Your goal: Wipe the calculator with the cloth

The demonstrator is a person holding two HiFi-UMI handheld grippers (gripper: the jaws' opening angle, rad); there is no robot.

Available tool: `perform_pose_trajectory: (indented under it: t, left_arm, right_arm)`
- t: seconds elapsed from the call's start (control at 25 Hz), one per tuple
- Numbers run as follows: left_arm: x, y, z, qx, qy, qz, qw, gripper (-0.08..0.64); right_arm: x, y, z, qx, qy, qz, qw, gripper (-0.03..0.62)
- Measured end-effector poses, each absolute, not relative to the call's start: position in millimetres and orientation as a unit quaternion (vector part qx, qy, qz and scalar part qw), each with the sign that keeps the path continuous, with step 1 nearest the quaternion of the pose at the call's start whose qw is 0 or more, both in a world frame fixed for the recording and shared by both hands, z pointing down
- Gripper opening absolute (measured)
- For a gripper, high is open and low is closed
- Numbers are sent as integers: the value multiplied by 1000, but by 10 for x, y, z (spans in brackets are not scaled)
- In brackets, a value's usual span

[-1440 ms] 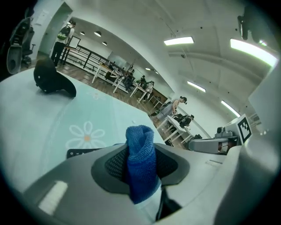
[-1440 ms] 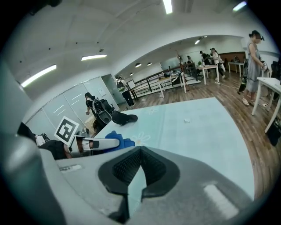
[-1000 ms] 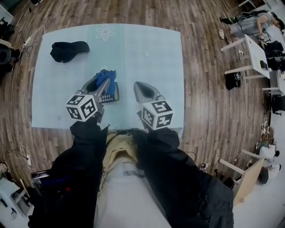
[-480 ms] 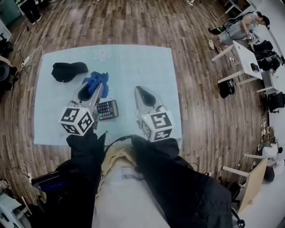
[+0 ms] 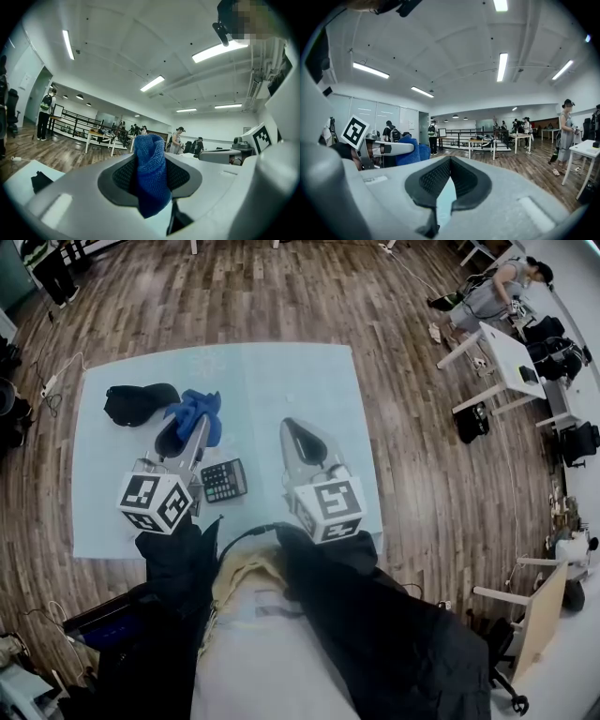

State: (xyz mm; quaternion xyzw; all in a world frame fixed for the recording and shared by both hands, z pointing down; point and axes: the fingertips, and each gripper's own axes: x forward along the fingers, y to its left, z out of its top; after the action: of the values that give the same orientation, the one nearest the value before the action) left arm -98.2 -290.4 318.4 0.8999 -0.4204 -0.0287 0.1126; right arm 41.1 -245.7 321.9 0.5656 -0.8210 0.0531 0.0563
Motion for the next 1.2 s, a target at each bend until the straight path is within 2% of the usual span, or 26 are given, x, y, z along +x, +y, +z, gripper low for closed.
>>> perform_pose_trajectory:
  t: [0.6, 1.2]
  left_arm:
    - [-923, -2817, 2937, 908, -408, -53, 76, 143]
    - [-889, -2800, 2947, 908, -410, -44, 73, 143]
  right_arm:
    - [366, -2459, 3053, 556, -830, 24, 35, -2]
    - [343, -2458, 3029, 543, -839, 32, 11, -2]
